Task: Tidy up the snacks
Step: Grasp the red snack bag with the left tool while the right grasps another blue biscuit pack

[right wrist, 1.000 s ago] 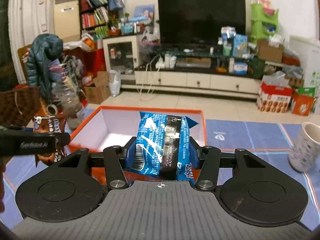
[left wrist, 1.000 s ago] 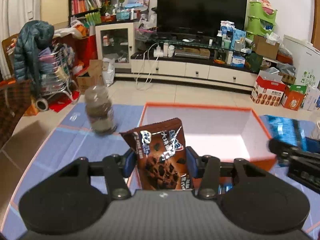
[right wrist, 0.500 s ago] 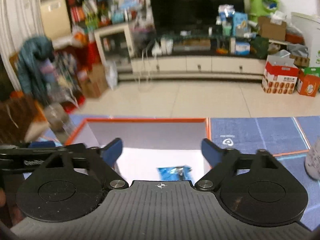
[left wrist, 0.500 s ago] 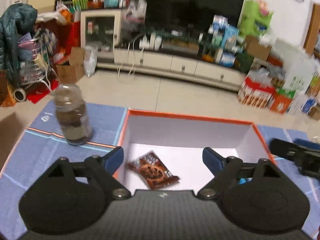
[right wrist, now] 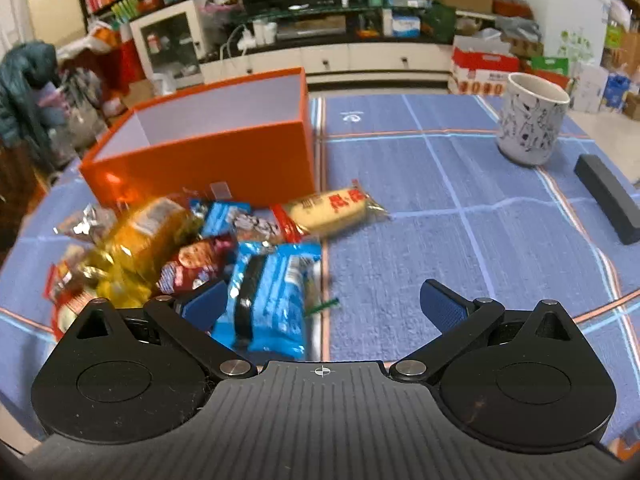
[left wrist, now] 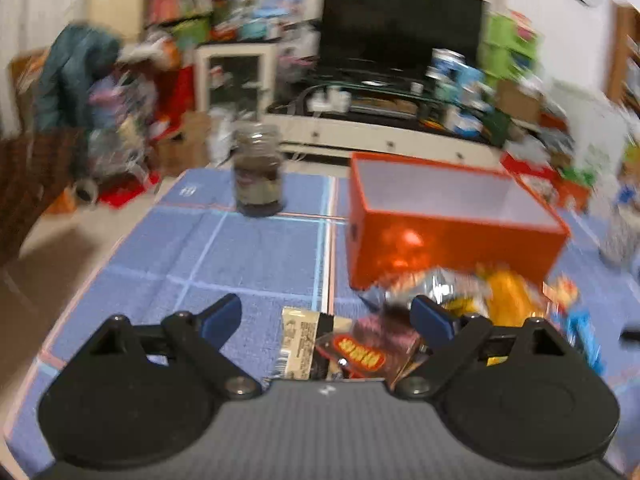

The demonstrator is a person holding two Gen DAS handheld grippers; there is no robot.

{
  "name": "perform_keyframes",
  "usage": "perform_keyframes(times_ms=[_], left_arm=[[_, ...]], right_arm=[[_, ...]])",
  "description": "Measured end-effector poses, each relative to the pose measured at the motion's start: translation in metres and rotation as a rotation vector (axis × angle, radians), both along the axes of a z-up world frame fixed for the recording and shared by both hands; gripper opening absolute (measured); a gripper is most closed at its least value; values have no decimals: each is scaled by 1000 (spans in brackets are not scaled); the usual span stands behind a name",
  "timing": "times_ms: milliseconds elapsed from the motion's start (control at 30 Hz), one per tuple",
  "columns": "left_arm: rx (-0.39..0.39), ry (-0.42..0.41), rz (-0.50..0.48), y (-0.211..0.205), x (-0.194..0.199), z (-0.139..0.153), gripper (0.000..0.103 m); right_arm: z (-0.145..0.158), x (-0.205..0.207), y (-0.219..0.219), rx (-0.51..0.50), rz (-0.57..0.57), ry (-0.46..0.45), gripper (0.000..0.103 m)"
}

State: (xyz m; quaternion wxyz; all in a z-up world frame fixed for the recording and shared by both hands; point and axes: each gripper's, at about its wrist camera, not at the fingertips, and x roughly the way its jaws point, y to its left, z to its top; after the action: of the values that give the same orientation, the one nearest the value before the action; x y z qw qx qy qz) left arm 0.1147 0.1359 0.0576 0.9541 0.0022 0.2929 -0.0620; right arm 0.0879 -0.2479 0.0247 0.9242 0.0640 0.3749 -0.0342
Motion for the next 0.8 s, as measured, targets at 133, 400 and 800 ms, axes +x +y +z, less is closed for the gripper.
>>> perform_keyframes(times_ms=[133,400,800], left_arm=[[93,-2,-189,0,8,-25,92],[51,145,-546,-18,58,-60,92],[-77,201,-559,-33,34,-58,93]], right_arm=[[-7,-4,7,-64,50,-72,96],[-11,14,8,0,69,-77,96],[-34,32,29,-14,65,-46,86]])
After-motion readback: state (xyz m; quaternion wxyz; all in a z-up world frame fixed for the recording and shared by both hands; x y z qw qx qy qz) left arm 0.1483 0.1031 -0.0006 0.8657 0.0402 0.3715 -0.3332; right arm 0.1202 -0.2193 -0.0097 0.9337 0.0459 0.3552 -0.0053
